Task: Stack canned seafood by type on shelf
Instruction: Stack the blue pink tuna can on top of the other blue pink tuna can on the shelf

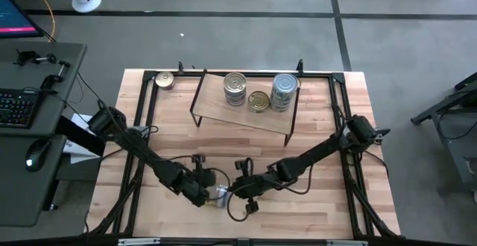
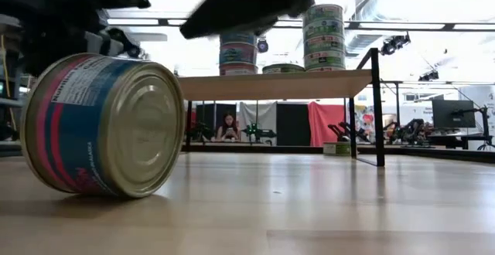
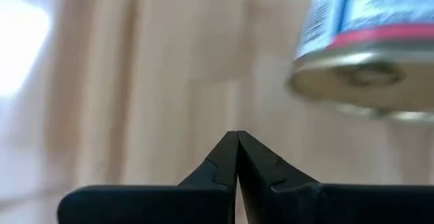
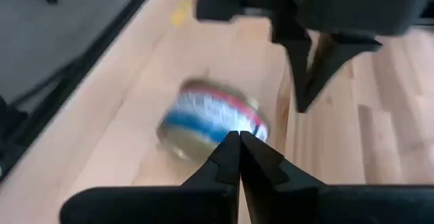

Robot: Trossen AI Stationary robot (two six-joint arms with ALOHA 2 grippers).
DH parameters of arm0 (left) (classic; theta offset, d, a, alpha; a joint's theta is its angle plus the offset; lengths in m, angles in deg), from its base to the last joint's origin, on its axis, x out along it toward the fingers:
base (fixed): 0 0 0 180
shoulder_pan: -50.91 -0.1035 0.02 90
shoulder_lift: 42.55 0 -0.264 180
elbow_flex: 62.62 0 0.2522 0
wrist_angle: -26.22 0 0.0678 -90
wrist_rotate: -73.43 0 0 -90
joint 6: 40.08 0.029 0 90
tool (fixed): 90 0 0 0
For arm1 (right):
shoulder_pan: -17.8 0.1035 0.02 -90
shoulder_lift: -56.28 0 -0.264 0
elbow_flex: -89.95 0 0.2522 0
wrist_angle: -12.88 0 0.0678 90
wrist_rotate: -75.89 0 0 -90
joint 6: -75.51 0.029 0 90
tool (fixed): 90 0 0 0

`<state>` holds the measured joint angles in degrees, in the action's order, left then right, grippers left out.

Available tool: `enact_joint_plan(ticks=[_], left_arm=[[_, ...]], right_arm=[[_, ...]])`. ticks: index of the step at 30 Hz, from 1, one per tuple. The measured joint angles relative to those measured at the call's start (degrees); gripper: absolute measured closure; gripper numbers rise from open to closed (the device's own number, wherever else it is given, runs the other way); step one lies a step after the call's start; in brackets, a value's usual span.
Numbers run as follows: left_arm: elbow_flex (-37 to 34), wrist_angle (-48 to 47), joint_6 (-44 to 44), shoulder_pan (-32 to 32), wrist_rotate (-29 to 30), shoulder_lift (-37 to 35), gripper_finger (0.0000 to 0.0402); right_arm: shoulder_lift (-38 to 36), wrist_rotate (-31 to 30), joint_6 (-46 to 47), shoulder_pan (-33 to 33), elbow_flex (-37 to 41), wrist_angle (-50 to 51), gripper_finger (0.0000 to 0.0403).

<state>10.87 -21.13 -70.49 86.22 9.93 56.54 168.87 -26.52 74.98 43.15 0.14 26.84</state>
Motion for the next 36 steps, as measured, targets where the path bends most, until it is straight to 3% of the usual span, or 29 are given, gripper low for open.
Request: enact_joint_plan(ticks=[4, 8, 12, 15, 20, 26, 29, 36], left_arm=[[-0.3, -7.7, -6.3, 1.8, 4.7, -4.5, 0.0401], [-4.2, -8.4, -20.1, 6.2, 9.6, -10.0, 0.0402], [-8.1, -8.2, -37.1, 11.9, 12.8, -12.9, 0.0401], [-9.4, -7.3, -44.2, 15.3, 13.0, -12.9, 0.0401], [-9.7, -5.8, -50.7, 18.6, 12.8, -12.7, 0.0402], [-9.7, -4.9, -56.2, 20.0, 13.6, -12.7, 0.0401], [-9.7, -3.6, -56.5, 20.0, 13.8, -12.7, 0.0402], [-9.7, -0.8, -56.5, 19.8, 13.9, -12.7, 0.0402]], right_arm=[[-1.4, 0.0, 0.1, -0.4, 0.0, -1.7, 0.0403], [-1.7, 3.7, -1.0, -1.1, -2.7, -0.7, 0.0403], [-1.5, 5.2, -5.1, -2.2, -9.3, 4.4, 0.0393], [-1.3, 6.3, -8.5, -3.8, -14.7, 11.5, 0.0362], [0.0, 10.8, -14.0, -5.7, -21.7, 21.3, 0.0272], [3.3, 11.5, -25.0, -5.1, -25.1, 25.8, 0.0171], [5.3, 11.7, -30.1, -4.4, -25.6, 26.5, 0.0148], [7.7, 12.0, -37.5, -3.4, -25.6, 29.7, 0.0144]])
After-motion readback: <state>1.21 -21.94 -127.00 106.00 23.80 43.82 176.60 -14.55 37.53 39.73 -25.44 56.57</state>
